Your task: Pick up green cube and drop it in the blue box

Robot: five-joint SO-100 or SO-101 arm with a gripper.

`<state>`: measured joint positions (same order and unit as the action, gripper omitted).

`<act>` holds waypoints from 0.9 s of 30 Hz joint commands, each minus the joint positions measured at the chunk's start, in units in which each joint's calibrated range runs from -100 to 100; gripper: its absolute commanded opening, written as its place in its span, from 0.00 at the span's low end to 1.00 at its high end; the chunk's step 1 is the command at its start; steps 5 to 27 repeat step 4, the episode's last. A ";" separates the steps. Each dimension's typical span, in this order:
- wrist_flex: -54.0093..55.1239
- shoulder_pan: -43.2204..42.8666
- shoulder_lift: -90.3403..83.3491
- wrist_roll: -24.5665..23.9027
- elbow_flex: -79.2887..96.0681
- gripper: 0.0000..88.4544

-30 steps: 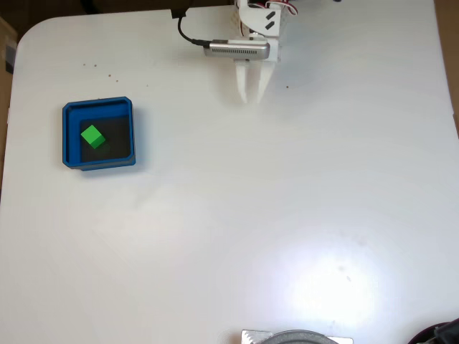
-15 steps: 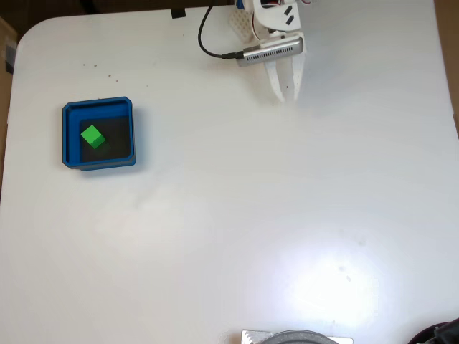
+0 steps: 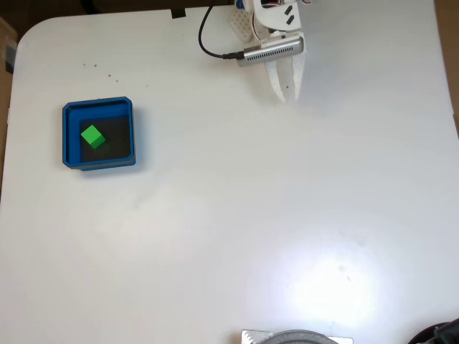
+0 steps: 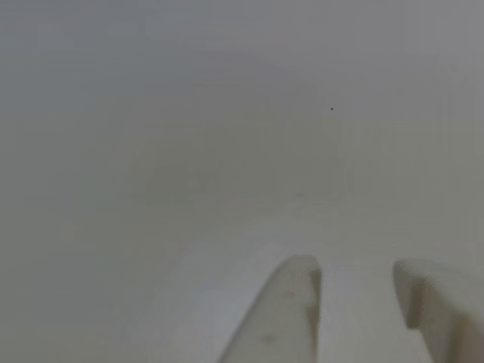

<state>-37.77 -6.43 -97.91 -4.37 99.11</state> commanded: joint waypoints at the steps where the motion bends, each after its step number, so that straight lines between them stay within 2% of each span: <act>1: 0.96 -0.36 -0.92 -0.05 0.36 0.03; 27: 0.96 -0.36 -0.92 -0.05 0.36 0.03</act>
